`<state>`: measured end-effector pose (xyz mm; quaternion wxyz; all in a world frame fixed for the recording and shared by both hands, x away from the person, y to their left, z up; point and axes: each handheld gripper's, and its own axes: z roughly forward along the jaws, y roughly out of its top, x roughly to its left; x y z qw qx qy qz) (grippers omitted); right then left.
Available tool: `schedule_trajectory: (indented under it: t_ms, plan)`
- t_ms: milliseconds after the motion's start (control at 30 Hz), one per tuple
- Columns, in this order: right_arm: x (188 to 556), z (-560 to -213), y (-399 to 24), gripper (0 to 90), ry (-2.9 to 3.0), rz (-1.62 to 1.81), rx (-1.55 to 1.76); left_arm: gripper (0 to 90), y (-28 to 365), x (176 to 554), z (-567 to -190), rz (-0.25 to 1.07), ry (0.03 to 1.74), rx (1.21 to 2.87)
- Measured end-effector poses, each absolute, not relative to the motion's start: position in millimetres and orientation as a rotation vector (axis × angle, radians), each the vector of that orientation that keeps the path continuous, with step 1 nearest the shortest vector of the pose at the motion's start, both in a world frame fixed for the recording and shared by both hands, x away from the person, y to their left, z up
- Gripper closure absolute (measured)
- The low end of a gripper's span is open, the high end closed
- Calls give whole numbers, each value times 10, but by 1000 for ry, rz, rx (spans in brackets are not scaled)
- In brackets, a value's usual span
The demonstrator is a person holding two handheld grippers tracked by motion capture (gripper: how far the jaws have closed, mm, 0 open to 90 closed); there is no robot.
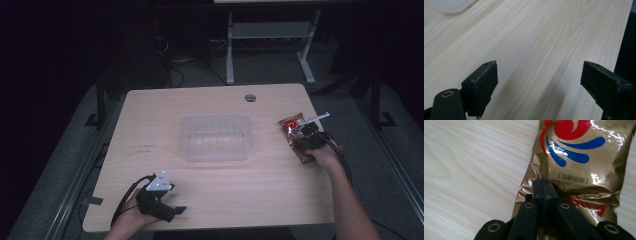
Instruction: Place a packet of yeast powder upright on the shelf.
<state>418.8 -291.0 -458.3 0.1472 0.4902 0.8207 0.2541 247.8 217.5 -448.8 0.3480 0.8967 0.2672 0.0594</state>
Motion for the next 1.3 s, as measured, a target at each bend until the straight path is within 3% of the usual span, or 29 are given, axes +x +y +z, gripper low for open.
schedule_trajectory:
  t_ms: [133, 367, 633, 1300]
  plan:
    - [4186, -4562, -2870, 900, 2362, 697, 1385, 137, 2175, 2472, -4488, 154, 691, 2319]
    - [4204, -4413, -3185, 900, 2121, 711, 1479, 137, 2193, 2483, -4491, 154, 694, 2323]
    - [4254, -4539, -3453, 900, 2035, 668, 1570, 137, 2188, 2492, -4490, 155, 701, 2327]
    - [4270, -4585, -3026, 900, 2289, 755, 1382, 137, 2185, 2488, -4498, 139, 690, 2330]
